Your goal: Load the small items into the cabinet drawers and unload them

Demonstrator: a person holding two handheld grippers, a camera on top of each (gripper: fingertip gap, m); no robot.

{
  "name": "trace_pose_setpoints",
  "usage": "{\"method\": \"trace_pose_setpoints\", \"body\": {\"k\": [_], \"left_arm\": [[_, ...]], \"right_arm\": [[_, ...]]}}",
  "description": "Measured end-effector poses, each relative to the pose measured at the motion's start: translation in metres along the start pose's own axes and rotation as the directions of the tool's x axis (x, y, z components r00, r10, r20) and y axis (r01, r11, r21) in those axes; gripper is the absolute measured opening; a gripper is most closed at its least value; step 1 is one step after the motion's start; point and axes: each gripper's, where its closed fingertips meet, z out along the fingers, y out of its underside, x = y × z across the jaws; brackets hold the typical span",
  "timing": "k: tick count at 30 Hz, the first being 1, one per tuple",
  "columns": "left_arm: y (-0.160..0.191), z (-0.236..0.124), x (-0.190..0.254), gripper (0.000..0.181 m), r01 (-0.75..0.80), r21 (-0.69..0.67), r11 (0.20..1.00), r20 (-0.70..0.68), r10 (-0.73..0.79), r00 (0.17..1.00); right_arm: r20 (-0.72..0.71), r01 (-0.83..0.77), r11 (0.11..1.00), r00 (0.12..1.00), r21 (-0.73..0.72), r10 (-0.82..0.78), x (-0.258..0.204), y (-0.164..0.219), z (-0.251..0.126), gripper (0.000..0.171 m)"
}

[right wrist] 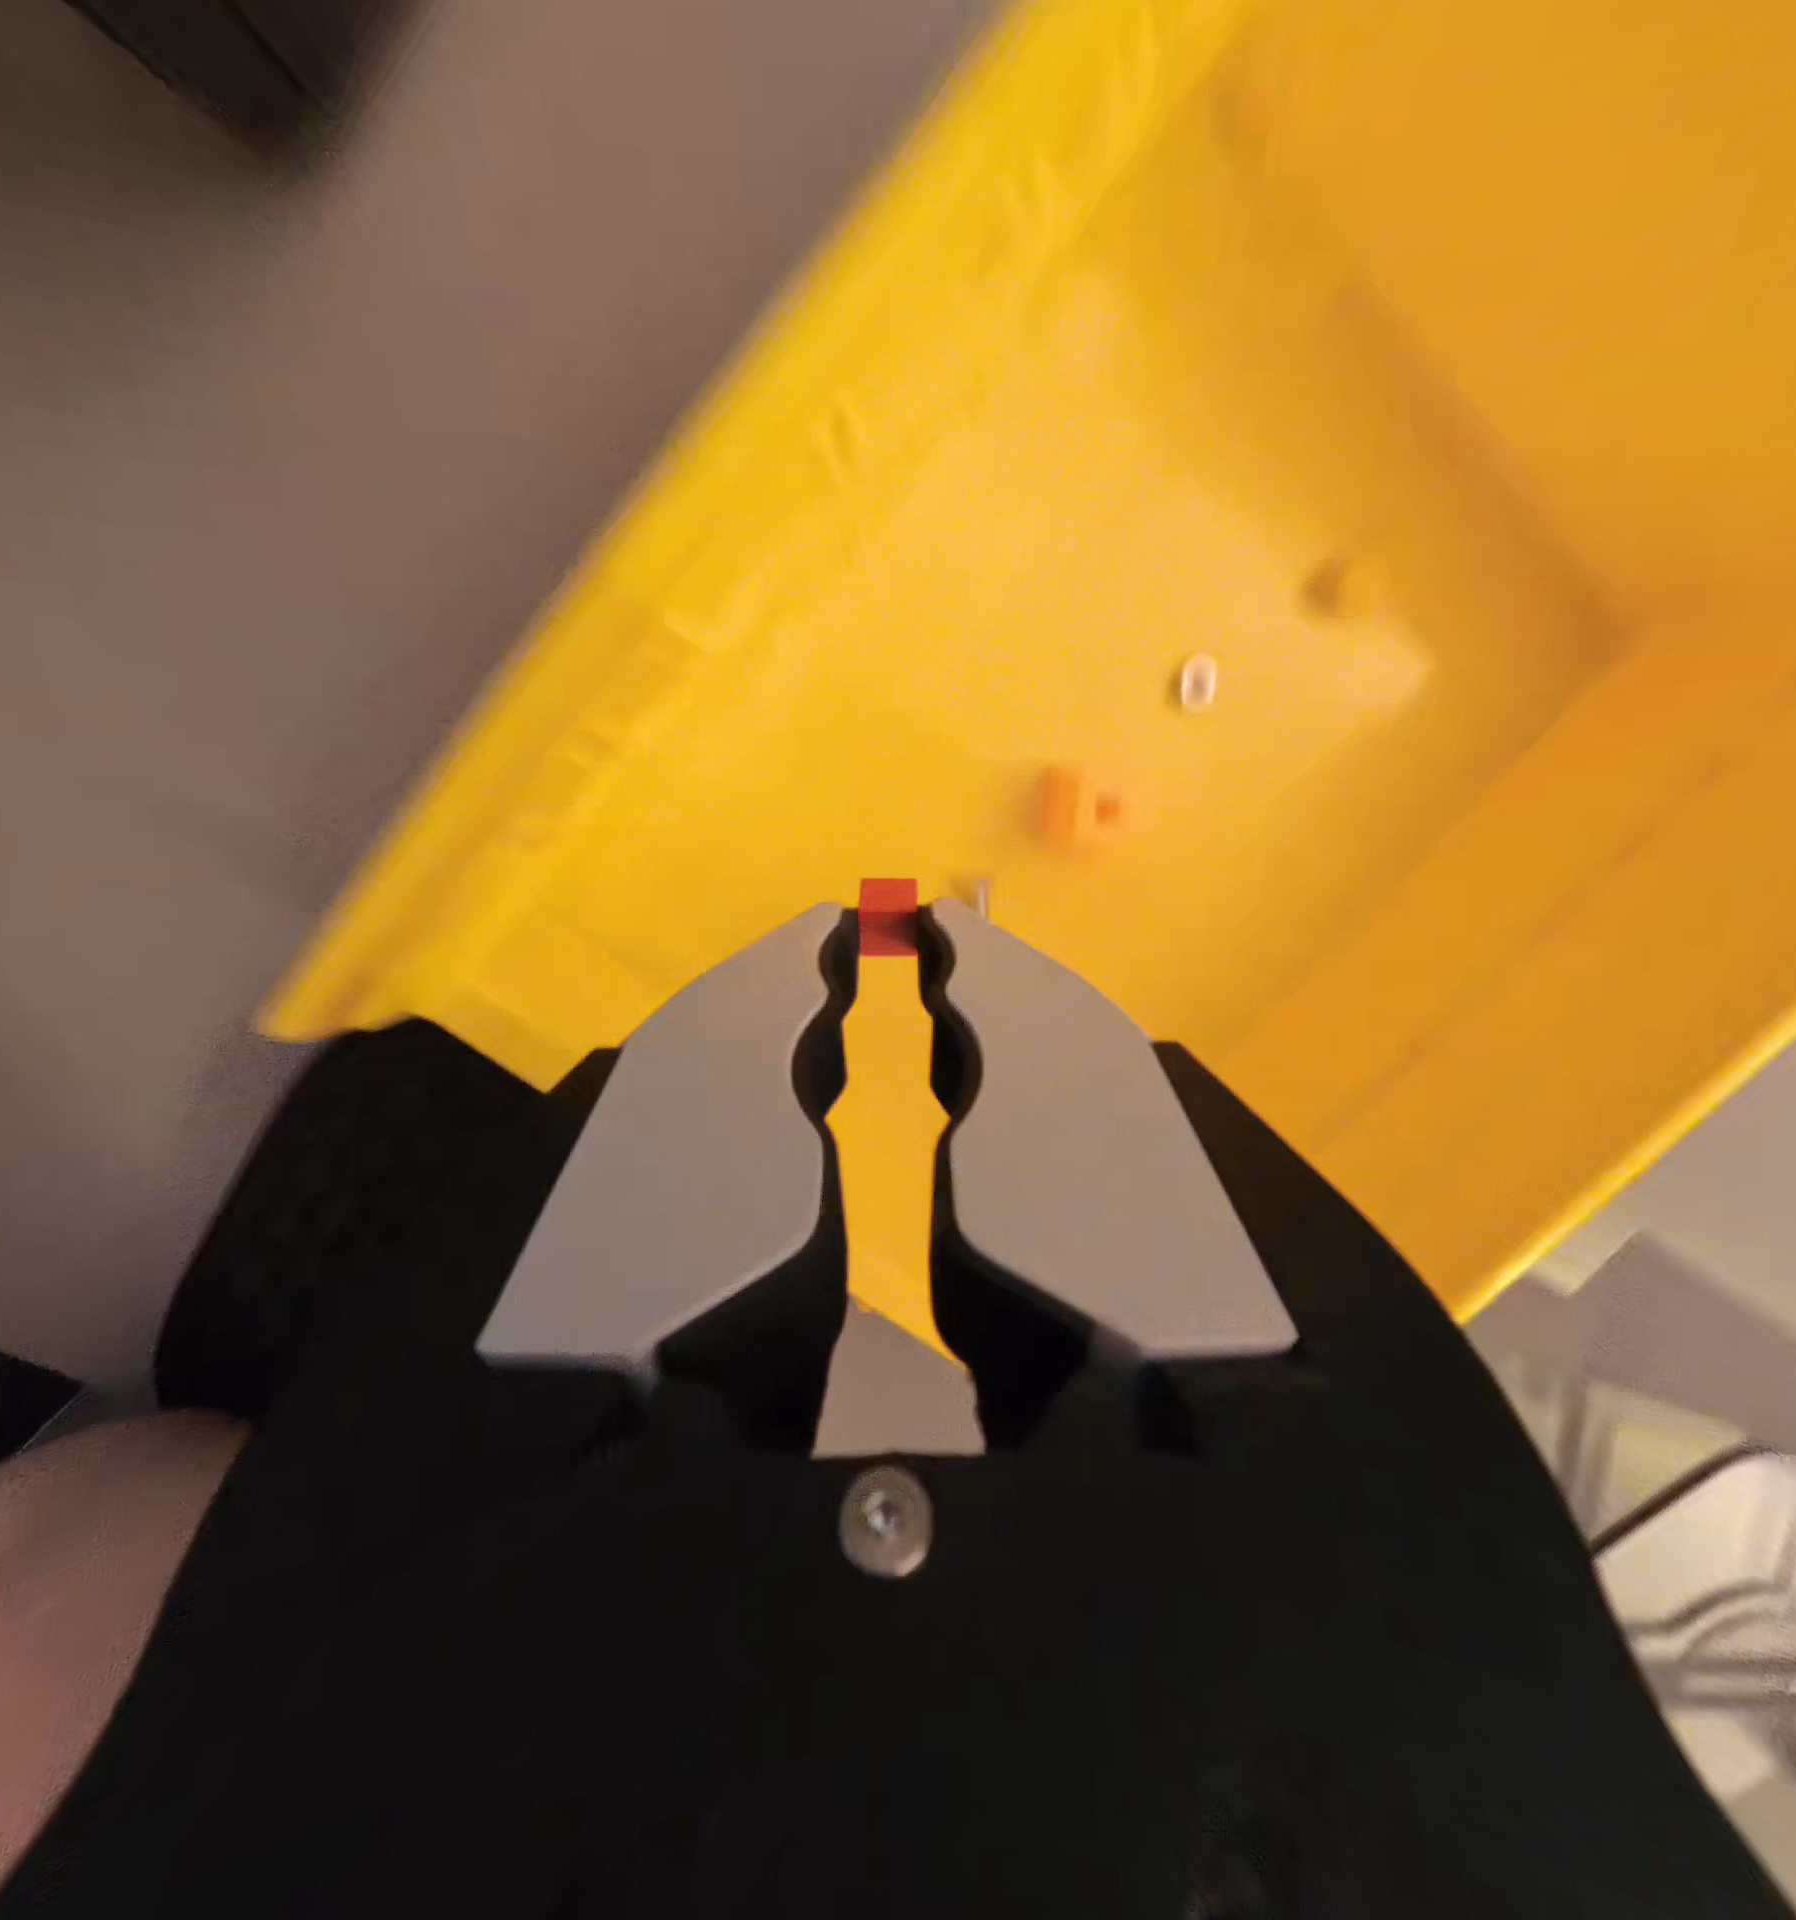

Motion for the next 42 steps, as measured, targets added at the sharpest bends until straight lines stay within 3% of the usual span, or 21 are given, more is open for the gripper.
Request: {"method": "trace_pose_setpoints", "body": {"k": [6,19,29,35,40,42], "left_arm": [[0.001,0.015,-0.002,0.013,-0.025,-0.021,0.999,0.014,0.025,1.000],[0.002,0.043,-0.008,0.012,-0.020,-0.055,0.998,0.028,0.022,0.999],[0.004,0.060,-0.011,0.011,-0.035,-0.078,0.996,0.036,0.038,0.999],[0.003,0.062,-0.011,0.012,-0.042,-0.086,0.995,0.047,0.046,0.998],[-0.002,0.051,-0.015,0.042,0.028,-0.060,0.998,0.056,-0.024,0.998],[-0.007,0.038,-0.021,0.046,0.106,-0.020,0.994,0.038,-0.106,0.994]], "right_arm": [[0.148,-0.059,0.955,0.983,-0.292,0.106,-0.002,0.066,0.049,0.012],[0.149,-0.067,0.950,0.982,-0.305,0.117,0.004,0.072,0.068,0.017],[0.082,-0.129,0.991,0.988,-0.034,0.131,0.022,0.046,0.023,0.022],[-0.068,-0.156,0.976,0.983,0.150,0.168,0.056,0.028,-0.003,0.022],[-0.208,-0.155,0.949,0.954,0.275,0.216,0.088,0.021,-0.020,0.022],[-0.268,-0.176,0.909,0.919,0.378,0.290,0.108,0.019,-0.038,0.026]]}}
